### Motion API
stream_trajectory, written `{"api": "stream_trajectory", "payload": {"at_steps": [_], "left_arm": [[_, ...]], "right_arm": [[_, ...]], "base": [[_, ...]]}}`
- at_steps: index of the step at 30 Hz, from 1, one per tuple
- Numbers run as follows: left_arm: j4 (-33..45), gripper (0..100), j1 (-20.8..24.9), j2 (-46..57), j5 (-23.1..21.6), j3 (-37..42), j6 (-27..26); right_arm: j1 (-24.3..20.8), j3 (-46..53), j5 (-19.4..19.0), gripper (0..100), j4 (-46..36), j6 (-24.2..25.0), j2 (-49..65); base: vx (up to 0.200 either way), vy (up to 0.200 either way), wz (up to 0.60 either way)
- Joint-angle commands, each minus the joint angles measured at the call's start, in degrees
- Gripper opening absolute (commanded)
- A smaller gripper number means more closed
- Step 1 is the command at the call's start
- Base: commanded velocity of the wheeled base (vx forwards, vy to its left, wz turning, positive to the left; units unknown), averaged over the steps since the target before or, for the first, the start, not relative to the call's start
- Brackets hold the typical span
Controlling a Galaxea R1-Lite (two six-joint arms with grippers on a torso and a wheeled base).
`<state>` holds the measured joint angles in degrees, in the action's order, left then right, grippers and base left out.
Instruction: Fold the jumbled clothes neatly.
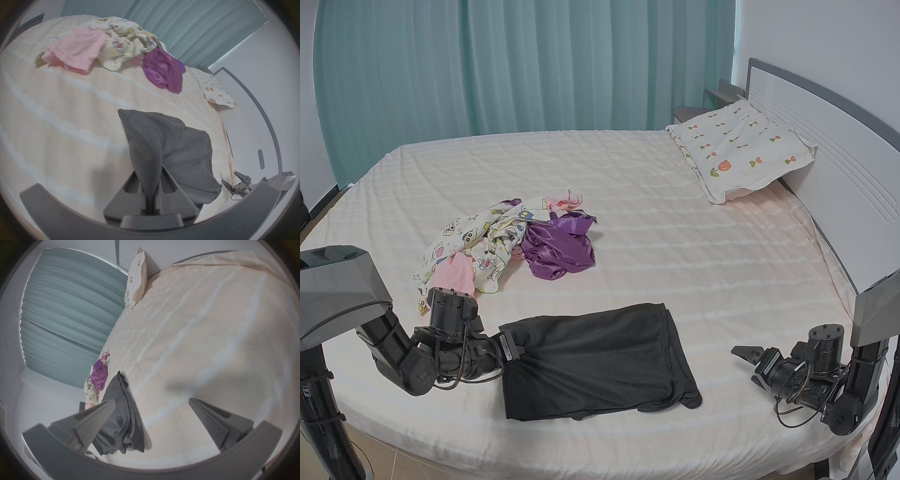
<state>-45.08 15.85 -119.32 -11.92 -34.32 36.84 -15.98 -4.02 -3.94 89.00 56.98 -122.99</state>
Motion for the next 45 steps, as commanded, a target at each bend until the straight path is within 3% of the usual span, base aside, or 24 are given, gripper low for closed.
{"api": "stream_trajectory", "payload": {"at_steps": [1,9,20,36,45], "left_arm": [[0.0,0,-1.6,1.4,-0.3,1.3,0.0],[-0.1,0,-3.5,2.0,-0.3,2.9,0.0],[0.0,0,-7.9,5.6,-3.6,6.3,0.0],[-0.1,0,-10.0,5.5,-4.6,7.0,0.0],[-0.1,0,-13.7,5.7,-7.8,7.8,-0.1]], "right_arm": [[0.0,0.0,-0.1,100,0.6,0.3,-0.1],[-0.1,0.0,-0.3,100,0.6,1.9,-0.1],[-0.2,0.1,-0.7,100,0.6,2.2,-0.1],[-1.0,0.1,-0.7,100,0.6,2.3,-0.7],[-1.4,0.2,-0.6,100,0.6,2.3,-1.4]], "base": [[0.0,0.2,0.0],[0.0,0.2,0.0],[0.0,0.2,0.0],[0.0,0.2,0.0],[0.0,0.2,0.0]]}}
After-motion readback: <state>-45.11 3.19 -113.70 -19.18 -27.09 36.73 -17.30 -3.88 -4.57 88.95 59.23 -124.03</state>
